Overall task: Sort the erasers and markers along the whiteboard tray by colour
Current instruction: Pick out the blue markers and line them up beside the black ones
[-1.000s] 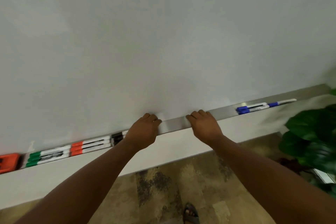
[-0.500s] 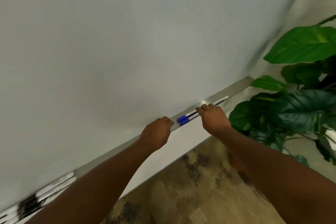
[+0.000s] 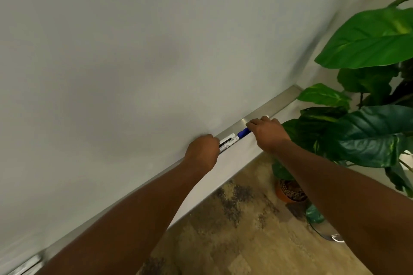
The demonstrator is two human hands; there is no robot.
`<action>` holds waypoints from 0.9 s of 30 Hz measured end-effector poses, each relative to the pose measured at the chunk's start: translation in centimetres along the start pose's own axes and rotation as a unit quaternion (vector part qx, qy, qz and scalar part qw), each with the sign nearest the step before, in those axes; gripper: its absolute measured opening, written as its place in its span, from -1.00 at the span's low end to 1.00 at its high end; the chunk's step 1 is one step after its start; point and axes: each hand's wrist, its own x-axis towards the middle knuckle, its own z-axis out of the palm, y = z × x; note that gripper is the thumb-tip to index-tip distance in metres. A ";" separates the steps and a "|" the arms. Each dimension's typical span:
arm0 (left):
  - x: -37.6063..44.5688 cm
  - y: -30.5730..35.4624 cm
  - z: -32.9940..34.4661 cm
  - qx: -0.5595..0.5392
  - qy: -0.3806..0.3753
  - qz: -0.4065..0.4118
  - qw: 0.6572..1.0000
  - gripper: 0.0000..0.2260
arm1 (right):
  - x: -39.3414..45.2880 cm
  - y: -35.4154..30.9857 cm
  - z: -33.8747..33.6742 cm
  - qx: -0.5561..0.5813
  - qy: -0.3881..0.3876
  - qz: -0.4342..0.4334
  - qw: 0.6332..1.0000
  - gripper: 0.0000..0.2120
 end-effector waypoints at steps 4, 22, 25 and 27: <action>0.6 0.1 0.0 0.014 -0.022 0.006 1.000 -0.84 | 1.1 -0.1 0.4 0.005 -0.001 -0.027 1.000 -0.49; -4.7 -2.3 -1.8 0.087 -0.078 -0.020 0.993 -0.81 | 0.5 -1.5 -1.5 0.029 0.059 -0.088 0.994 -0.58; -7.1 -3.8 -2.3 0.091 -0.086 -0.038 0.991 -0.80 | -0.2 -3.5 -2.6 0.026 0.080 -0.121 0.989 -0.62; -8.6 -4.5 -2.6 0.093 -0.087 -0.050 0.991 -0.81 | -0.5 -4.9 -3.4 0.027 0.087 -0.142 0.986 -0.63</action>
